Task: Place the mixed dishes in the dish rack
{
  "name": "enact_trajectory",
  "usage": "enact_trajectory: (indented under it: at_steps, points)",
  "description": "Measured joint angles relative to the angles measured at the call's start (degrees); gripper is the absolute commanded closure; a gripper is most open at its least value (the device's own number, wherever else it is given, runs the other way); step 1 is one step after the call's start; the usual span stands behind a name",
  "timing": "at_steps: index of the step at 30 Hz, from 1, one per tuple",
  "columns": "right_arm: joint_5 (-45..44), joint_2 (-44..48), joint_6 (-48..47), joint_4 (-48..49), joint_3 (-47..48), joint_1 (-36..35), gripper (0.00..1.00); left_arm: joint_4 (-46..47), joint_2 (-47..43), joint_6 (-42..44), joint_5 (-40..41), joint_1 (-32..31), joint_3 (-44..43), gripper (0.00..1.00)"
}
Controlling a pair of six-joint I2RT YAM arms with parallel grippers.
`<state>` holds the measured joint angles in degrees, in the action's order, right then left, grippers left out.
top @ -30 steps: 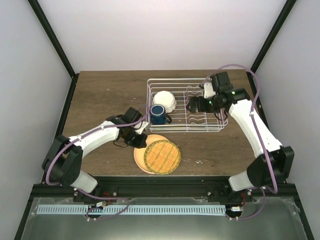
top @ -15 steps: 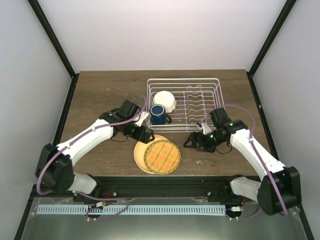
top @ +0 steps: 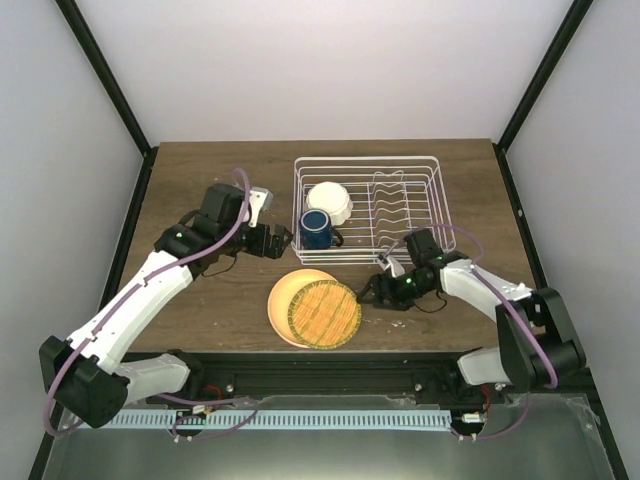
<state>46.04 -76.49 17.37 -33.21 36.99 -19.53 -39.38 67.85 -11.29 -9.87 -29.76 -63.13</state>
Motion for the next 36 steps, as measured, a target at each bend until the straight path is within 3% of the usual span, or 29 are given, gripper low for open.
enact_trajectory:
  at_steps: [11, 17, 28, 36]
  points:
    - [0.90, -8.02, -0.13, 11.61, -1.60, -3.82, 0.38, -1.44, 0.00, -0.42, 1.68, 0.17, -2.03, 0.00]
    - [1.16, -8.96, 0.44, 14.93, -1.70, -5.20, 0.54, -2.47, 0.00, -0.39, 1.68, 0.17, -2.01, 0.00]
    - [0.96, -9.05, 0.52, 15.52, -3.19, -5.81, 0.66, -2.47, 0.00, -0.42, 1.18, 0.22, -0.20, 0.00]
    - [0.57, -8.17, 0.11, 14.78, -2.91, -5.99, 0.84, -2.40, 0.00, -0.44, 0.70, 0.28, 1.09, 0.00]
